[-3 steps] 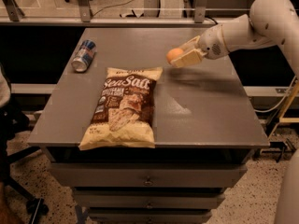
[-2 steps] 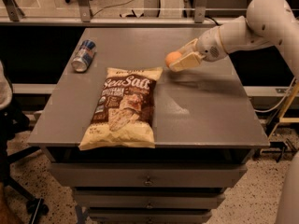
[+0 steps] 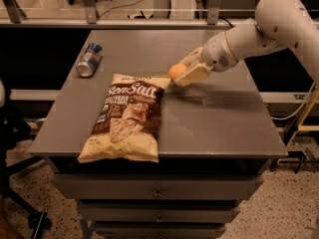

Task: Move orange near brown chip bag

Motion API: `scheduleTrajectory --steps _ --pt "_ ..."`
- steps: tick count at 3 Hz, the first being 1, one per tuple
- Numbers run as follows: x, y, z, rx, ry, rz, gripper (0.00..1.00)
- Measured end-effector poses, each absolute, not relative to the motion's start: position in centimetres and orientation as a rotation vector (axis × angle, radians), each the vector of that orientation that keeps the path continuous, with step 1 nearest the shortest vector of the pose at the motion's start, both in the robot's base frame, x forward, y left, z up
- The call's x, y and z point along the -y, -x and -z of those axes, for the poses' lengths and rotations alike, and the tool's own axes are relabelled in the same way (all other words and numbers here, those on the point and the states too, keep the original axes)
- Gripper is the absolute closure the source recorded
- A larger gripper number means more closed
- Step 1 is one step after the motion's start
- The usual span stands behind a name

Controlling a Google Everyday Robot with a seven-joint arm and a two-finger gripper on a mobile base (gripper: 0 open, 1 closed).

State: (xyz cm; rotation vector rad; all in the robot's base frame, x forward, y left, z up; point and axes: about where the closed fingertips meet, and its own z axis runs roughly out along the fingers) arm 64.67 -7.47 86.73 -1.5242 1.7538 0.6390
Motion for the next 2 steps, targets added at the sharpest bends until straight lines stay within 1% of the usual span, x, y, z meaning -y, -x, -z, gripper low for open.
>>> scheduleTrajectory --steps 2 --pt "5.4 -62.0 -86.2 -1.714 1.622 -0.69 1.0"
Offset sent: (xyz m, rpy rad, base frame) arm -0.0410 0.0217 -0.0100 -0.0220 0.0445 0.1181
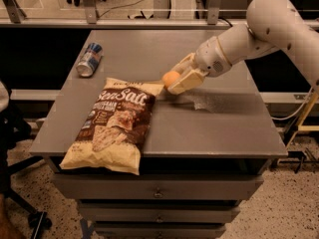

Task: Move orange near brown chip bag

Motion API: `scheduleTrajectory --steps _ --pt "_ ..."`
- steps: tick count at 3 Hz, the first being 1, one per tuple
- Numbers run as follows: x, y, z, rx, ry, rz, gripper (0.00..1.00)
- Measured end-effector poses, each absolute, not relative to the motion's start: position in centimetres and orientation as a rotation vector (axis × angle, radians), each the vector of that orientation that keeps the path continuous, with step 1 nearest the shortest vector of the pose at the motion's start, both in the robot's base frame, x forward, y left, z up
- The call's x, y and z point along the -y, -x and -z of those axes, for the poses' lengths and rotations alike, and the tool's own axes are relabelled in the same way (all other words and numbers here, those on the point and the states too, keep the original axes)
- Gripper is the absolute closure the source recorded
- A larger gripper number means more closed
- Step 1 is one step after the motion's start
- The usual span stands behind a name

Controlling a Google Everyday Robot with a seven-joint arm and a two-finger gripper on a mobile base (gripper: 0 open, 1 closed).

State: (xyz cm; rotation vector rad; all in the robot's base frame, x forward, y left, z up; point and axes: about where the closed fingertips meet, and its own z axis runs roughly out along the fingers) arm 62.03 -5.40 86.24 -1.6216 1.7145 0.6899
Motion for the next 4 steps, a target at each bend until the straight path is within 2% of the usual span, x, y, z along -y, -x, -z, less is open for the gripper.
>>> scheduleTrajectory --steps 2,3,4 --pt "5.39 -61.07 -84.96 -1.73 1.622 -0.741 1.0" --pt "5.15 -61.06 -84.83 -1.729 1.625 -0.745 0.82" --pt "4.92 -61.05 -84.71 -1.727 1.628 -0.75 0.59"
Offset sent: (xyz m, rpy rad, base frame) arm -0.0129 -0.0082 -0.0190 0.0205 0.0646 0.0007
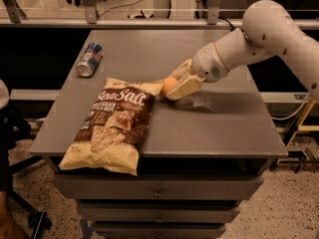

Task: Move orange near brown chip bag

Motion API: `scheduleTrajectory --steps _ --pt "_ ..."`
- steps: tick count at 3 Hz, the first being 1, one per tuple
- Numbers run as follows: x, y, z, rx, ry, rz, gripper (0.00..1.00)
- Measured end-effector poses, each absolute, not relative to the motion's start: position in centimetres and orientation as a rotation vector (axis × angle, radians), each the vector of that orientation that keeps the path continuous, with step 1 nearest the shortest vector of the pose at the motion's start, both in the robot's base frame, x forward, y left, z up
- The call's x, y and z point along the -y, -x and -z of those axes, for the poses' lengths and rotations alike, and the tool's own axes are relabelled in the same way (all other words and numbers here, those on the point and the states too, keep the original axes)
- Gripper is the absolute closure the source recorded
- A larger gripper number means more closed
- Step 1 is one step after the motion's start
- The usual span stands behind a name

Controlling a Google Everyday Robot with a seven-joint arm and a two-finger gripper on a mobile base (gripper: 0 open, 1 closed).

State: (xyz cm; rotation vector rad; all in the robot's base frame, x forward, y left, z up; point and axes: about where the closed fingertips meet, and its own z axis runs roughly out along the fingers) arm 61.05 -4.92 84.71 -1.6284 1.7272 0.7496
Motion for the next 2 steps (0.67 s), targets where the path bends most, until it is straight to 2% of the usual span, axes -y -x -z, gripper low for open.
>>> scheduleTrajectory --steps 1,2 --pt "4.6 -61.03 -84.53 -1.725 1.633 -0.756 0.28" --pt "4.39 -61.01 -84.42 -1.724 1.636 -0.76 0.04"
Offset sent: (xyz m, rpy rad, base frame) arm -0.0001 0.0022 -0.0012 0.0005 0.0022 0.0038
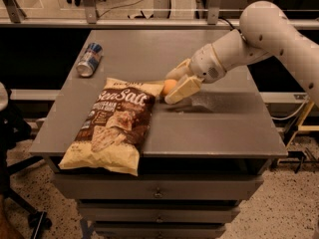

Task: Move orange near brown chip bag

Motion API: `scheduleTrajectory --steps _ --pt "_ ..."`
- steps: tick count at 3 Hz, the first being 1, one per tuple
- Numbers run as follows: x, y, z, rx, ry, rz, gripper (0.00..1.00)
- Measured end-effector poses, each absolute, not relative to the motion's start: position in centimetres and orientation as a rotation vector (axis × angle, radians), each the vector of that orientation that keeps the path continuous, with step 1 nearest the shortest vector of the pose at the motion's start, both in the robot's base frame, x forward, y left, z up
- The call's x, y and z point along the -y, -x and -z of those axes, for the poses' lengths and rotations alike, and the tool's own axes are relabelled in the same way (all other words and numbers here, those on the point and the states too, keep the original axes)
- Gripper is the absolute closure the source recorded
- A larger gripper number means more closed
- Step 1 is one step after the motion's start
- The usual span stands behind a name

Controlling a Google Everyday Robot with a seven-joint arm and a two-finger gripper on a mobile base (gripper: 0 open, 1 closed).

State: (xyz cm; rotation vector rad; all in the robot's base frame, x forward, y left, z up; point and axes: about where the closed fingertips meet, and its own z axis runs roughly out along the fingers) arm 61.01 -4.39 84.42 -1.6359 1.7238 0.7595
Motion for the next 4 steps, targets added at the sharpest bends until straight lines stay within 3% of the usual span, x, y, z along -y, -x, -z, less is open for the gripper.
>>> scheduleTrajectory --steps 2,4 --pt "5.9 -60.0 -87.0 -1.692 1.603 -0.672 0.0" --pt "13.6 -57.7 -89.1 -1.711 1.424 -0.522 0.0"
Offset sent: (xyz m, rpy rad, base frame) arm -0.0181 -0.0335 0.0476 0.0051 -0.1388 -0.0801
